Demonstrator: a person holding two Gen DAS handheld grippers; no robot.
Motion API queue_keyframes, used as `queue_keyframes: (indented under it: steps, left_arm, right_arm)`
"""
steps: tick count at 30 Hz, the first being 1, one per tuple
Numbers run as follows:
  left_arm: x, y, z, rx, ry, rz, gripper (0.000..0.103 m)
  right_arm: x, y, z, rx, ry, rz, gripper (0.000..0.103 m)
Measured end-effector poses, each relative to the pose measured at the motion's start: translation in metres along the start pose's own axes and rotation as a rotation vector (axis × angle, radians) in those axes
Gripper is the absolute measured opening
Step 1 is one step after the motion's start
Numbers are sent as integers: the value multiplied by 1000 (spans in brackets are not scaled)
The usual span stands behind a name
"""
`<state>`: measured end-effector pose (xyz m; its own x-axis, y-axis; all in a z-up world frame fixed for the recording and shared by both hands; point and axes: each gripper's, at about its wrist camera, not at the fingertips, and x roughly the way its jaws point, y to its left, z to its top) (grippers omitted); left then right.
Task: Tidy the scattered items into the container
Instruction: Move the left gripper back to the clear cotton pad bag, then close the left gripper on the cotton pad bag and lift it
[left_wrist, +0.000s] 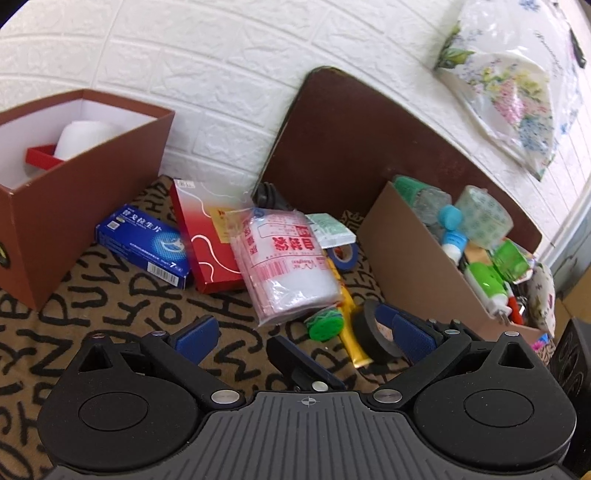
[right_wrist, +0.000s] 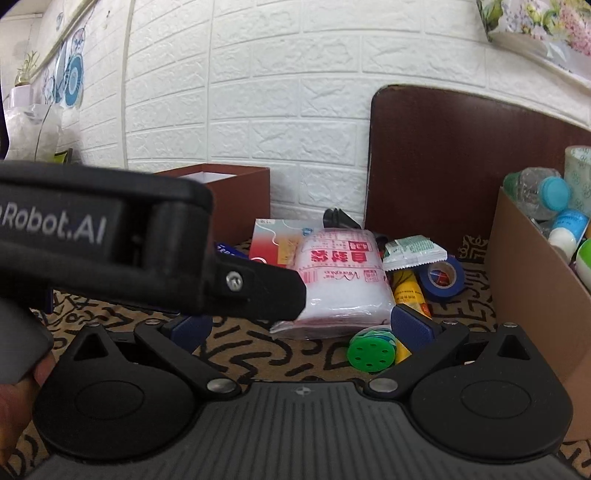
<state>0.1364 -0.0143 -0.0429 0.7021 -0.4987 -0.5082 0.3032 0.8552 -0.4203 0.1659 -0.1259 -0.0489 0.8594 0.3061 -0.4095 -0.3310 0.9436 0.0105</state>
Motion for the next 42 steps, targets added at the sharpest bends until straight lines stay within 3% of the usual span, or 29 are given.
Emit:
queue_keyframes:
  steps: [13, 27, 37, 38, 39, 42]
  left_arm:
    - [56, 7, 19, 10, 52, 11, 103]
    - [91, 22, 26, -30, 144, -24, 92]
    - [101, 25, 25, -46, 199, -34, 81]
    - [100, 24, 25, -48, 198, -33, 79]
    - [100, 24, 25, -54, 199, -29, 70]
    - [98, 25, 25, -64, 204, -28, 66]
  right_arm:
    - [39, -25, 3, -1, 52, 0, 103]
    - [72, -35, 7, 27, 73, 31, 103]
    - [74, -32, 6, 38, 84, 50, 93]
    - [73, -32, 7, 41, 85, 52, 91]
    - [72, -32, 7, 44, 86, 56, 88]
    - [71, -34, 9, 48, 95, 68, 84]
